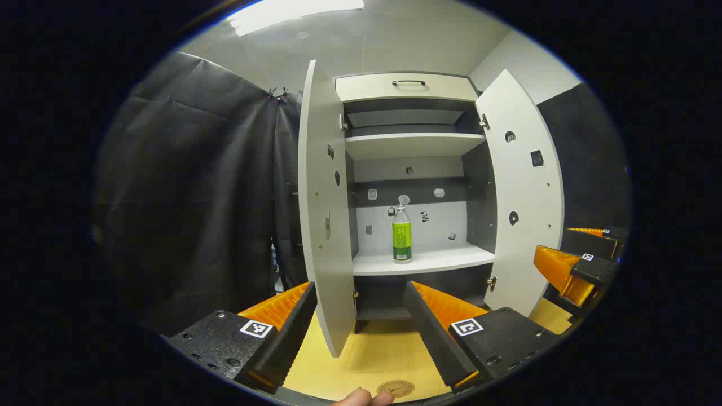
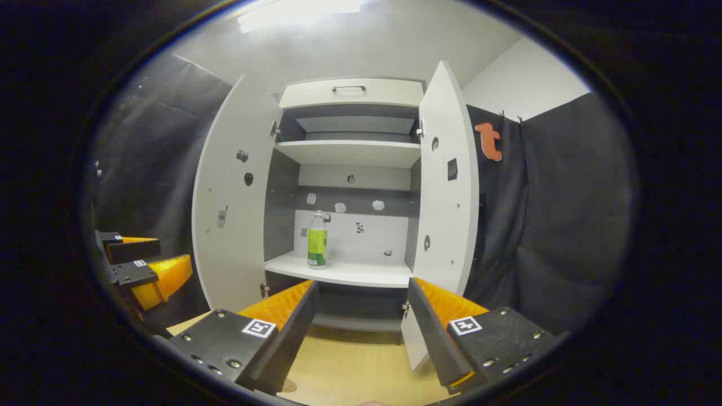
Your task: Grasp the bottle in the cabinet with the left hand and place it on the coaster, then close the right door with the right hand and the left door with the left hand.
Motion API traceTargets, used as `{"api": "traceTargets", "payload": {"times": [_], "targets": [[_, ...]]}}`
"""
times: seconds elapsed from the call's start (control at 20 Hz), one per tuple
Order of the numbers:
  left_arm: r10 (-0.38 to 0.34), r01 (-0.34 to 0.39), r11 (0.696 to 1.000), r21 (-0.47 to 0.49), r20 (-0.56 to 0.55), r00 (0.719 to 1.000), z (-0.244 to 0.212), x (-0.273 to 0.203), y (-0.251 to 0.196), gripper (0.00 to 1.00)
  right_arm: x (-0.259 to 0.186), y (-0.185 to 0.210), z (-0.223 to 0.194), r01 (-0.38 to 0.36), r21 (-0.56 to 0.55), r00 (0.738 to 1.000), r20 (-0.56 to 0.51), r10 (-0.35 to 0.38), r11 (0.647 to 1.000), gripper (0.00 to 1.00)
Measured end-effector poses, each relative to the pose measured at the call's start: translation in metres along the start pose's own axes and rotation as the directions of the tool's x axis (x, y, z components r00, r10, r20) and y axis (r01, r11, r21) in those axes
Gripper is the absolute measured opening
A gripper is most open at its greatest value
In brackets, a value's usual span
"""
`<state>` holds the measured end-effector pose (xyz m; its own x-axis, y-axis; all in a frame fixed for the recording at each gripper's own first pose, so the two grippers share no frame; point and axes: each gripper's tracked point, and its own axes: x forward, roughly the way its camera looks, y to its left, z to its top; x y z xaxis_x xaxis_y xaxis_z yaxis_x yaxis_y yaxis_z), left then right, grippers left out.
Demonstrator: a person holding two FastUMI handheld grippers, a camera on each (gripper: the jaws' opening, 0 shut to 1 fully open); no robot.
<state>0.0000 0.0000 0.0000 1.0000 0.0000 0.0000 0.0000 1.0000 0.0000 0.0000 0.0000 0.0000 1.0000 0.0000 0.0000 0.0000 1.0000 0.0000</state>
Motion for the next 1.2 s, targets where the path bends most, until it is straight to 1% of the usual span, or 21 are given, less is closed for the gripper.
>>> {"api": "traceTargets", "payload": {"times": [0.15, 0.25, 0.45, 0.65, 0.85, 0.9, 0.95, 1.05, 1.15, 1.2], "targets": [[-0.003, 0.003, 1.000, -0.014, -0.006, 1.000, 0.006, -0.002, -0.005, 0.99, -0.002, 0.003, -0.001, -0.012, 0.008, 1.000, -0.007, 0.012, 1.000, 0.96], [-0.012, 0.012, 1.000, -0.011, 0.012, 1.000, 0.013, 0.001, -0.008, 0.99, -0.001, 0.004, 0.004, -0.016, 0.006, 1.000, -0.001, 0.016, 1.000, 0.96], [-0.042, 0.042, 0.999, -0.016, 0.002, 0.999, 0.016, 0.013, -0.013, 0.98, 0.003, -0.002, 0.016, 0.008, -0.004, 1.000, 0.029, -0.008, 1.000, 0.96], [-0.072, 0.072, 0.997, -0.029, -0.010, 0.997, 0.021, 0.033, -0.022, 0.99, 0.011, -0.019, 0.022, 0.061, -0.013, 0.998, 0.035, -0.060, 0.998, 0.98], [-0.148, 0.148, 0.989, -0.025, 0.005, 0.989, 0.028, 0.058, -0.049, 0.98, 0.017, -0.038, 0.020, 0.118, -0.014, 0.993, 0.029, -0.117, 0.993, 0.96], [-0.167, 0.167, 0.986, -0.023, 0.001, 0.986, 0.026, 0.066, -0.057, 0.98, 0.018, -0.043, 0.018, 0.129, -0.010, 0.991, 0.024, -0.128, 0.992, 0.98], [-0.182, 0.181, 0.983, -0.023, -0.005, 0.983, 0.024, 0.073, -0.062, 0.98, 0.019, -0.047, 0.018, 0.139, -0.003, 0.990, 0.019, -0.139, 0.990, 0.96], [-0.212, 0.212, 0.977, -0.024, -0.016, 0.977, 0.018, 0.092, -0.075, 0.98, 0.024, -0.058, 0.019, 0.172, -0.004, 0.985, 0.018, -0.172, 0.985, 0.96], [-0.227, 0.227, 0.974, -0.016, -0.029, 0.973, 0.012, 0.114, -0.084, 0.98, 0.027, -0.066, 0.025, 0.196, -0.014, 0.980, 0.033, -0.196, 0.980, 0.98], [-0.233, 0.233, 0.972, -0.011, -0.028, 0.972, 0.011, 0.126, -0.087, 0.99, 0.029, -0.069, 0.028, 0.206, -0.017, 0.978, 0.040, -0.205, 0.978, 0.96]]}}
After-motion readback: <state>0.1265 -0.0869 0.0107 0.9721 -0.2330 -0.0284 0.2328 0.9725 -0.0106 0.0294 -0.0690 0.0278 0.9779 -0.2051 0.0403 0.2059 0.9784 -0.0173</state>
